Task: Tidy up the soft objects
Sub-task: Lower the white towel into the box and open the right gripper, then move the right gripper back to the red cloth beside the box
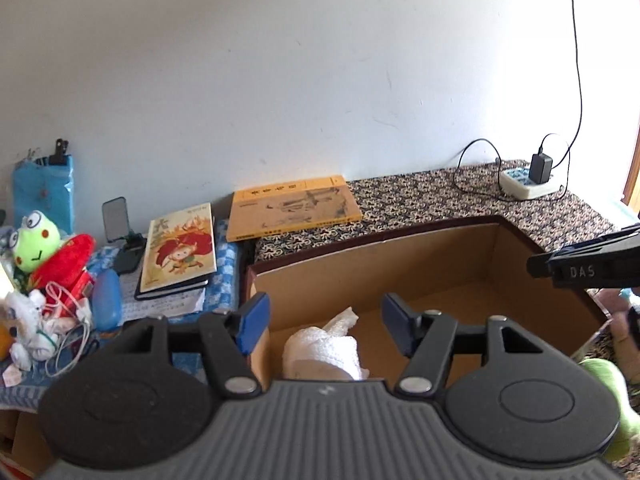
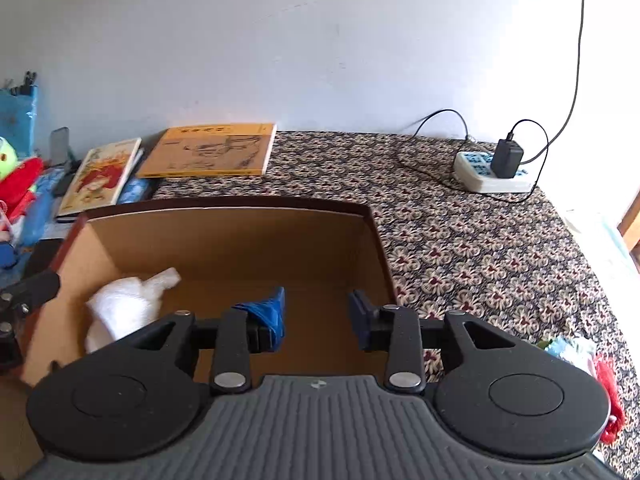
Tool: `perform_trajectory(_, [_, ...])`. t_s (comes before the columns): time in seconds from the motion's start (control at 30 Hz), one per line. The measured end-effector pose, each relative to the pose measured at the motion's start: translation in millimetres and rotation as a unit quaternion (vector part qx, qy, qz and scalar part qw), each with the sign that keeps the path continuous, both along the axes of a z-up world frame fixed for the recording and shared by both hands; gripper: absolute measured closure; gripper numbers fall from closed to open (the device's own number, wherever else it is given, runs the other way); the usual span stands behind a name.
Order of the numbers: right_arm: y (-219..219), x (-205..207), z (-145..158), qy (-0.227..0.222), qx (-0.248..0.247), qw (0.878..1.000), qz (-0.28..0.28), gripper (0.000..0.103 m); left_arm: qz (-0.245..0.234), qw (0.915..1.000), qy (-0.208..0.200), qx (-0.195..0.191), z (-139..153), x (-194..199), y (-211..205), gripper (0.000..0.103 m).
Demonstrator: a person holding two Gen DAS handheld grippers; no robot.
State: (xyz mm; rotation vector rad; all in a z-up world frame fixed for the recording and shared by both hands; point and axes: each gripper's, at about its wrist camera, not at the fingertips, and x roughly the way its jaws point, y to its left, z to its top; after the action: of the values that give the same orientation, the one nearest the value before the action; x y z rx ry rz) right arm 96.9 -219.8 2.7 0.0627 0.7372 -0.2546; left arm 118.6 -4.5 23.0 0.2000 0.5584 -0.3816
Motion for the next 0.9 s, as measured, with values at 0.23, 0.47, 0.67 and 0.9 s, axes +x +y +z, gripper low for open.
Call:
perform_trajectory(0.23, [4,-37,25,-0.054,0.053,0.997,0.018,0.081,0.029,0.9991,0.013,-0.028,14,-29,23,0.037])
perform_trajectory(0.47, [3,-62,23,-0.038,0.155,0.986,0.053,0.081,0.05,0.9975,0.032,-0.039,11,-57,45,0.036])
perform_trajectory(0.67, [3,-83,17,-0.064,0.099,0.993,0.003,0.078,0.037,0.9965,0.065,-0.038,-2,-75,45,0.035])
perform_trajectory(0.9, [2,-105,6,-0.056,0.094,0.994,0.017,0.075,0.017,0.9929,0.115,-0.025,-30,-92,36,0.034])
